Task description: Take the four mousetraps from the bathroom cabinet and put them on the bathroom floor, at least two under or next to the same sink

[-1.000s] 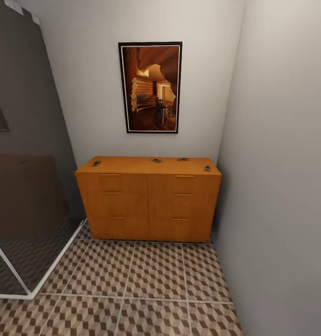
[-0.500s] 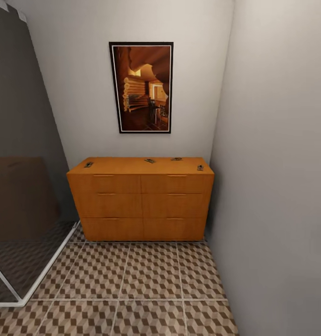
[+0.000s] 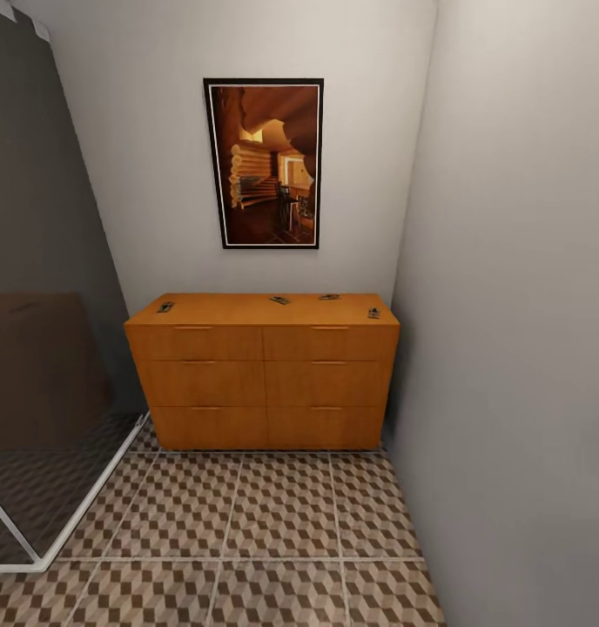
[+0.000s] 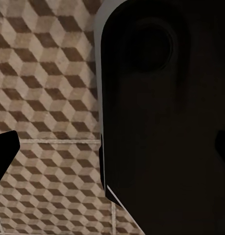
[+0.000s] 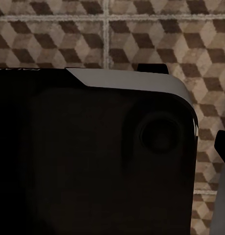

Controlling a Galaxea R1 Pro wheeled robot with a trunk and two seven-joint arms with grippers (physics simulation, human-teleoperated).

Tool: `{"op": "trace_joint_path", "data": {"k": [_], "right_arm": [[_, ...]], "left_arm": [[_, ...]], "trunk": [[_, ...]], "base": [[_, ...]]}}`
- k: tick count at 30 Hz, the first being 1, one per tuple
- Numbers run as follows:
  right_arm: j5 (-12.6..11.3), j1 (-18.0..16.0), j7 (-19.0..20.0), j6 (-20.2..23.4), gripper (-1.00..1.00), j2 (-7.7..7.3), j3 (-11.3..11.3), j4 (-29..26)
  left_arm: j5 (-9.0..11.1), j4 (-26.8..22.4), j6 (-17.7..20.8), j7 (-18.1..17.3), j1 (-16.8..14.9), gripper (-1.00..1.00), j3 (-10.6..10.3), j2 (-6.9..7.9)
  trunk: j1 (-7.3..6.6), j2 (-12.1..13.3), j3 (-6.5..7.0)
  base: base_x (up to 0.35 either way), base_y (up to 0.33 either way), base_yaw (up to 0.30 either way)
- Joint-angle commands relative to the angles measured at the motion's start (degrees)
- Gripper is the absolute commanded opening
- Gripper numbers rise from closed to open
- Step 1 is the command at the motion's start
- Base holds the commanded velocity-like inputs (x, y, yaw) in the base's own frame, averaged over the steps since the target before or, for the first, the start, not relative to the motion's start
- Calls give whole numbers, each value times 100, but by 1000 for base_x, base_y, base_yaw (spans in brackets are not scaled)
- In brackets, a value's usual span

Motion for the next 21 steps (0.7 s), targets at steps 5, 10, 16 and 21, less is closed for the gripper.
{"op": "trace_joint_path", "data": {"k": [5,10,16,21], "right_arm": [[-2,-3,-3,-19,100,1,2,5],[-2,-3,-3,-19,100,1,2,5],[-3,-3,-3,-19,100,1,2,5],[-3,-3,-3,-19,100,1,-1,5]], "left_arm": [[-3,-6,-3,7,1,100,-9,0],[-3,-6,-3,7,1,100,-9,0],[-3,-6,-3,7,1,100,-9,0],[-3,-6,-3,7,1,100,-9,0]], "trunk": [[0,-3,-5],[0,-3,-5],[0,-3,-5],[0,-3,-5]], "base": [[0,0,0],[0,0,0],[0,0,0],[0,0,0]]}}
